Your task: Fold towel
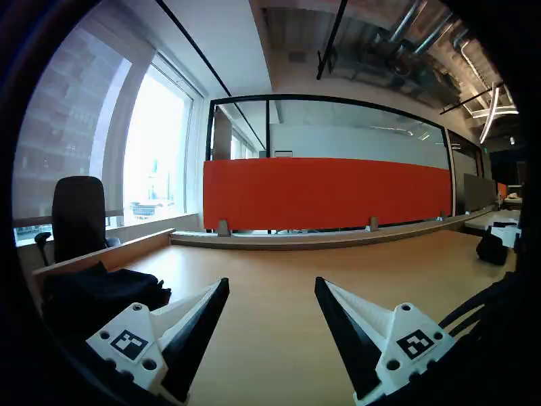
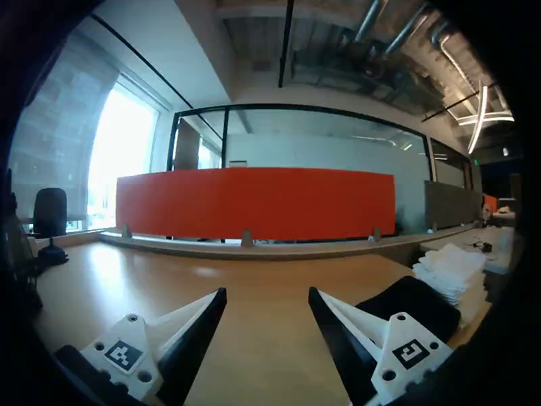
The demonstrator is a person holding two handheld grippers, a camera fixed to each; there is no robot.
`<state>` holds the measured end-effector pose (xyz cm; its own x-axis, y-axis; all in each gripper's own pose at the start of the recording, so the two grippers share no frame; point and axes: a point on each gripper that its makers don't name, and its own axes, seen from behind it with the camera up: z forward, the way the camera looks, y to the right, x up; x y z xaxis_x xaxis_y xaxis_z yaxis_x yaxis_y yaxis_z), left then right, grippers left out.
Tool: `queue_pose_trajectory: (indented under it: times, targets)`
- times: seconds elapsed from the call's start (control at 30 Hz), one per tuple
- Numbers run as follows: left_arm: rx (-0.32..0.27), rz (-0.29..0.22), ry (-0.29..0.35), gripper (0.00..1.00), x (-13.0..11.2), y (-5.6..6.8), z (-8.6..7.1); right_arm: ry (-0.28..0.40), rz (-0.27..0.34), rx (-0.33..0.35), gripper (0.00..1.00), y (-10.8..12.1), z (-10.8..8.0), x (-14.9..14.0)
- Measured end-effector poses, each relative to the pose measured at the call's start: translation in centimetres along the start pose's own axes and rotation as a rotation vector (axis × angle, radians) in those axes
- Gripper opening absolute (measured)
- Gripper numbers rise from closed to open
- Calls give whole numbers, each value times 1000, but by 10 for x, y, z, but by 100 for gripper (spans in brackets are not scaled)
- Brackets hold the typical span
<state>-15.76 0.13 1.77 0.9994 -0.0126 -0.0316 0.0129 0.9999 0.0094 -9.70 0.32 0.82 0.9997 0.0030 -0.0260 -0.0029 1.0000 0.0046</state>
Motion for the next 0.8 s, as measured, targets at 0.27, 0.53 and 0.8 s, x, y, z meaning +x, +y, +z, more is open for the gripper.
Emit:
queue_pose_trajectory:
  times: [0.27,0.53,0.8]
  targets:
    - [0,0,0,94,0,0,0,-1,1,3,93,0,0,0]
    - [0,0,0,94,0,0,0,-1,1,3,94,0,0,-2]
    - [0,0,0,94,0,0,0,-2,2,3,100,0,0,-2]
